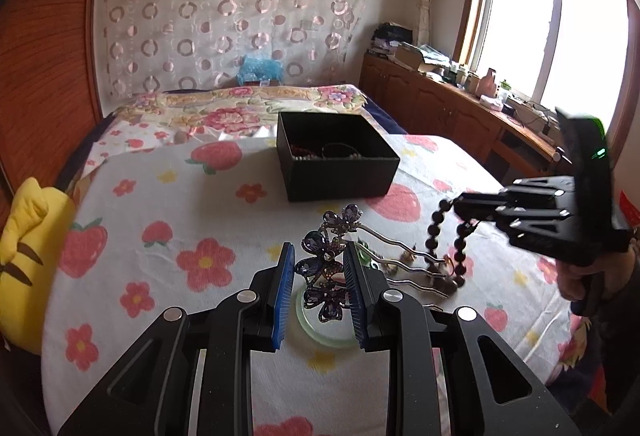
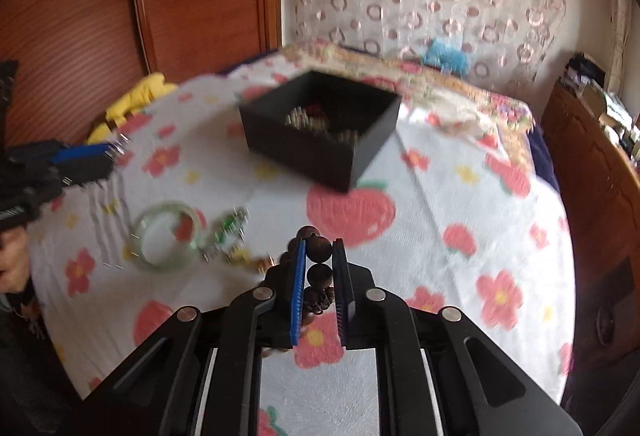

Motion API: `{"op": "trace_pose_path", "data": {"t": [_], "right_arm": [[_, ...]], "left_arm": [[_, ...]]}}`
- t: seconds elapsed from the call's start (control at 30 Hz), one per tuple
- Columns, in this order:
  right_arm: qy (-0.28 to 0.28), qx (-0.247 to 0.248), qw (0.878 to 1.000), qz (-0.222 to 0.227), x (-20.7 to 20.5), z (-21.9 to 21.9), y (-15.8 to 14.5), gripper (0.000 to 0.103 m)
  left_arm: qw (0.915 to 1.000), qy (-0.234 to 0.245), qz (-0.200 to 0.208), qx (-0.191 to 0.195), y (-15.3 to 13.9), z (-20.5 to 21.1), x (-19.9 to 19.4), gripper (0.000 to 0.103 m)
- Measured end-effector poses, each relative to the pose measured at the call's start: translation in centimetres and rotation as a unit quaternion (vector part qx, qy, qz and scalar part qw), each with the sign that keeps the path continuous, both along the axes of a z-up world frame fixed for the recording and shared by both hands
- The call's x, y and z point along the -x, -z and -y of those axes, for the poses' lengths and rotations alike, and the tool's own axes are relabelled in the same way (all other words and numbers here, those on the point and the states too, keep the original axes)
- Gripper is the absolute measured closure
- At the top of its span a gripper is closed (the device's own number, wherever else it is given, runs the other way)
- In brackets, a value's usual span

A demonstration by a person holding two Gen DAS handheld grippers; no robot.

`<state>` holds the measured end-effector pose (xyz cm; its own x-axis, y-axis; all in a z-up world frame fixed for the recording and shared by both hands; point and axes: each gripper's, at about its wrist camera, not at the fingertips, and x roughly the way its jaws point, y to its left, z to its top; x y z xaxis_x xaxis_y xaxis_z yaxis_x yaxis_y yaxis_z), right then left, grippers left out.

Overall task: Organize jewelry
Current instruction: 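Grasp the wooden bead bracelet with the right tool while the left tool holds the hairpin, then carry the hairpin in the left tool and bead bracelet in the right tool over the black box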

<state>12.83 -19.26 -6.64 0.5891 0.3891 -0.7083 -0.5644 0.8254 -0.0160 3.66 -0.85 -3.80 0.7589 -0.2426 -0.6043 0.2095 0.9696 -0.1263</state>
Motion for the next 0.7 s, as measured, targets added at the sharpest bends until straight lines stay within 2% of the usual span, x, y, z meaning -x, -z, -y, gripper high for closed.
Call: {"op": "trace_pose_path", "data": {"t": [0.27,0.7], "right_arm": [[-0.002,-0.01,0.999,0.049,-0.6,-0.4,-4.6,0.088],[0.014,-0.023,0.996,0.084,-4.0,-0.9,-8.1,0.088]], "left_arm": [[0.9999,-0.003,0.014,-0.007,-1.3,0.1,-1.6,0.08],[0.9996,-0.012,0.022,-0.014,-2.9,-0.4,-5.0,0.08]]}}
